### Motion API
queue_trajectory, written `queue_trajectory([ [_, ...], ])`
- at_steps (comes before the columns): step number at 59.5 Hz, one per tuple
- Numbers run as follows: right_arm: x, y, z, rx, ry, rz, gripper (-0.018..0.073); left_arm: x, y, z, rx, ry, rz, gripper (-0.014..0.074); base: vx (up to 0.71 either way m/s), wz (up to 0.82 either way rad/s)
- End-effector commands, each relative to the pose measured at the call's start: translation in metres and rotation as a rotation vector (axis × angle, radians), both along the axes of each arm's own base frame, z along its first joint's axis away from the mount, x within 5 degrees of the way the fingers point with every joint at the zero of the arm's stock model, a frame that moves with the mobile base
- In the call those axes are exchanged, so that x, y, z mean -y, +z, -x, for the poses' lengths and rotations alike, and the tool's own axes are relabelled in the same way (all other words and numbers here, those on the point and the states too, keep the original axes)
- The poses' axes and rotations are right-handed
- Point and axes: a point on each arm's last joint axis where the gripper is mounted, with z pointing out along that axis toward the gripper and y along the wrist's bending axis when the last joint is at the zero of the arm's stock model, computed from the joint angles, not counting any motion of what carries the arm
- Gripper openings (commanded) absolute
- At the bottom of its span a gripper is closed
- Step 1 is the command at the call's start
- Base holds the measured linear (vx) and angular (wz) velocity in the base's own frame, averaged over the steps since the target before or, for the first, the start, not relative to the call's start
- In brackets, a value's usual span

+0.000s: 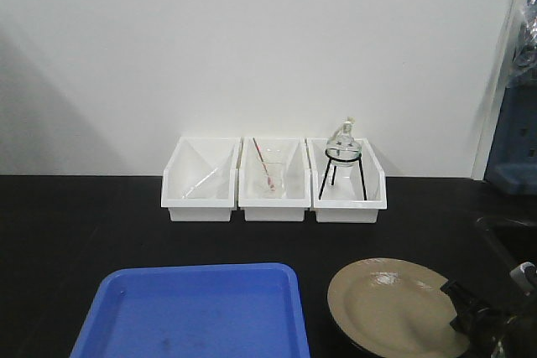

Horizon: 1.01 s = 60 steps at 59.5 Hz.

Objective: Place disk in tray to left cabinet
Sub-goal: 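Grasp the rim of the beige plate with the right gripper, then lift the plate and lower it into the blue tray, release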

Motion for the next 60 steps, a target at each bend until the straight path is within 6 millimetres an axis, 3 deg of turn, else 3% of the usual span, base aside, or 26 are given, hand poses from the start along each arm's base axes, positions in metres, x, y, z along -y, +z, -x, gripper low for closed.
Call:
queue_trajectory([
  [1,0.002,0.024,-0.008,0.115,-0.002,0.016,0.0137,0.000,0.017,-0.004,0.100,-0.005,-0.002,0.0349,0.00,0.00],
  [15,0.003,0.038,-0.007,0.165,-0.003,0.018,0.0039,0.000,0.017,-0.004,0.100,-0.005,-0.002,0.0349,0.00,0.00],
  [35,0.004,0.097,0.002,0.410,-0.013,0.036,-0.0001,0.000,0.017,-0.004,0.100,-0.005,-0.002,0.0349,0.00,0.00],
  [50,0.004,0.101,0.002,0.442,-0.035,0.012,-0.0001,0.000,0.017,-0.004,0.100,-0.005,-0.002,0.0349,0.00,0.00],
  [60,0.005,0.108,0.000,0.527,-0.137,-0.149,-0.0001,0.000,0.017,-0.004,0.100,-0.005,-0.002,0.0349,0.00,0.00],
])
